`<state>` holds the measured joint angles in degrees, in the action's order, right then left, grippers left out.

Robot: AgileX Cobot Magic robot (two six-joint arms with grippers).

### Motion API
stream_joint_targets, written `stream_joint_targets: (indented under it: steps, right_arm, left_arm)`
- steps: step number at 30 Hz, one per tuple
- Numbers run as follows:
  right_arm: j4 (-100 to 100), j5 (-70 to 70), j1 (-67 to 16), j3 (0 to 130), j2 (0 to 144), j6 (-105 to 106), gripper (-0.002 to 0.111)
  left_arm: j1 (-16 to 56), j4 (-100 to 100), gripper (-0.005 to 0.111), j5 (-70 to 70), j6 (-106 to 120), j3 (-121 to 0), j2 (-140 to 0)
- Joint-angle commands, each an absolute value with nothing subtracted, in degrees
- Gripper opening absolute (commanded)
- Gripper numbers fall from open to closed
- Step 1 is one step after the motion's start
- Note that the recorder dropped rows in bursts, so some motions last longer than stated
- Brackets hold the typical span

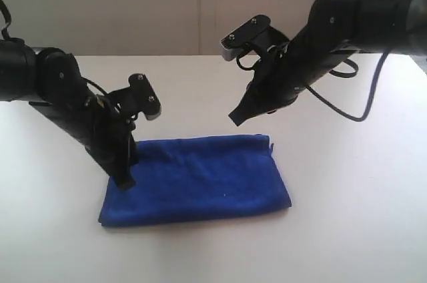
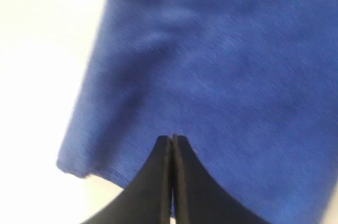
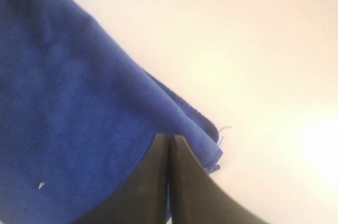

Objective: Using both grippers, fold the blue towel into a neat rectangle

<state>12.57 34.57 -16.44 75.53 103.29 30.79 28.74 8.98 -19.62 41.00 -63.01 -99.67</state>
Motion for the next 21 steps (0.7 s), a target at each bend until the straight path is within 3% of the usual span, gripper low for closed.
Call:
stream_joint_targets:
  steps: [1, 8, 12, 21]
  right_arm:
    - [12.4, 34.4, -15.3, 78.1, 109.5, 30.2, 0.0]
    - [11.2, 31.0, -15.2, 79.3, 118.2, 31.3, 0.0]
    - [6.3, 24.7, -14.7, 79.3, 119.6, 31.0, 0.0]
    - [5.3, 24.4, -11.9, 79.3, 119.9, 30.4, 0.0]
  left_arm:
    - [28.7, 11.5, 0.0, -12.2, 40.5, -63.4, -102.7]
    - [28.7, 11.6, 0.0, -5.3, 40.5, -63.4, -112.4]
    - [28.7, 10.5, 0.0, -5.7, 40.9, -63.4, -112.8]
    - [28.7, 10.1, 0.0, -6.2, 40.9, -63.4, -112.8]
